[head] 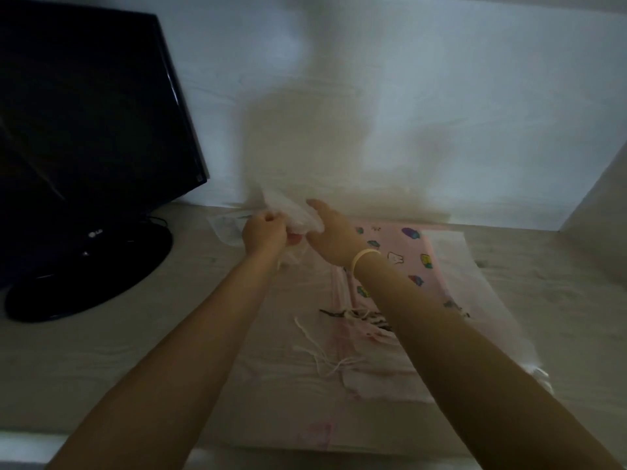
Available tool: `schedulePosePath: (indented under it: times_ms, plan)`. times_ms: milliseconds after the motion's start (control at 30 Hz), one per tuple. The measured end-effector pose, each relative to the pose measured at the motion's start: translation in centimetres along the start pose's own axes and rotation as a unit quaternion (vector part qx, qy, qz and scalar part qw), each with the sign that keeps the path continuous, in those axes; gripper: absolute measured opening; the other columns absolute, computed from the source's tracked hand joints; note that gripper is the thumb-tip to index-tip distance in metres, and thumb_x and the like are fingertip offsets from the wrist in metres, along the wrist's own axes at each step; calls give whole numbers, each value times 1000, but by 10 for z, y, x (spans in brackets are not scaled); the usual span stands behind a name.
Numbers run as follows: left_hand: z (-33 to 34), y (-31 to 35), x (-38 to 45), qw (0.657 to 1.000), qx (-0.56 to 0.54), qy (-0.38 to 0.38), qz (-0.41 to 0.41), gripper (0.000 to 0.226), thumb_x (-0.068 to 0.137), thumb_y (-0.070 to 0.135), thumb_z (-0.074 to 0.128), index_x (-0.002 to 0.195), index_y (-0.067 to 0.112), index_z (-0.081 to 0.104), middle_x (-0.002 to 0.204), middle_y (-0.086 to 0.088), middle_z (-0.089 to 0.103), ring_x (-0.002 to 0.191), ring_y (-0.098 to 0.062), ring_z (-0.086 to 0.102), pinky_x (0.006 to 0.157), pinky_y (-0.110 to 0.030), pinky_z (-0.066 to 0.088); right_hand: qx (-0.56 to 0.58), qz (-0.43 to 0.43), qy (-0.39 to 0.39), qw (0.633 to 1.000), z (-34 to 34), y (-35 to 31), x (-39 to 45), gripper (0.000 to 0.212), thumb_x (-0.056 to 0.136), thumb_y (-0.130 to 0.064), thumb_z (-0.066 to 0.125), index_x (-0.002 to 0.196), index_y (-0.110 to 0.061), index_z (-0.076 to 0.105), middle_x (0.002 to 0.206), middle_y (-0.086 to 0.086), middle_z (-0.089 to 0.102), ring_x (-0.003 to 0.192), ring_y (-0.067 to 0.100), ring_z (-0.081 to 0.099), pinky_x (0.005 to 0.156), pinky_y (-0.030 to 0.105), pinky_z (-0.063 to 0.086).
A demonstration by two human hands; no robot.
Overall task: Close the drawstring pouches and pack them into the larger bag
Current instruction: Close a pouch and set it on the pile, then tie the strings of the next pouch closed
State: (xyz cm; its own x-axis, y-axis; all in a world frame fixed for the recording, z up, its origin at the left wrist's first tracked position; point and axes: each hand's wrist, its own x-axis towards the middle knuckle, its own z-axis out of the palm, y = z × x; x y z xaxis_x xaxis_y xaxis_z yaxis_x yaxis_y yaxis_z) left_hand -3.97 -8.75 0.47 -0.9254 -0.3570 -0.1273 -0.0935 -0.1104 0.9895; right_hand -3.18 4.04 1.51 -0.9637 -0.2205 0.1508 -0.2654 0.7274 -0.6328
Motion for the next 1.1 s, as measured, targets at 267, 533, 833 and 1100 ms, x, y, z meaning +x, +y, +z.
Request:
schedulePosePath:
  times_ms: [267,533,833,1100]
  plan:
    - [-33,-2,-5,794,471,79,376,57,84,12,60,138,16,43,144,-9,38,131,-28,37,94,-39,39,-49,0,13,999,37,-4,21,48,97,-19,50,143,-20,38,141,15,44,127,32,46,104,37,38]
    - [-44,-36,18,661,691,-116,271,52,96,37,48,142,16,35,150,-5,37,138,-26,31,112,-45,20,-123,15,-156,980,43,1,19,52,97,-9,43,147,-20,36,151,7,38,137,26,38,112,32,30]
    - [-10,-19,-10,660,669,-114,323,59,87,25,53,143,16,39,160,-13,17,148,-32,8,121,-47,4,-136,51,-145,979,-15,19,-23,31,100,-20,43,124,-14,63,133,1,57,122,21,51,104,32,39]
    - [50,-14,-74,740,541,-360,171,27,86,30,62,67,12,56,69,-5,49,64,-18,44,59,-28,31,-161,111,-168,966,-69,47,-79,24,87,-20,63,110,-14,69,109,5,69,90,16,60,85,31,51]
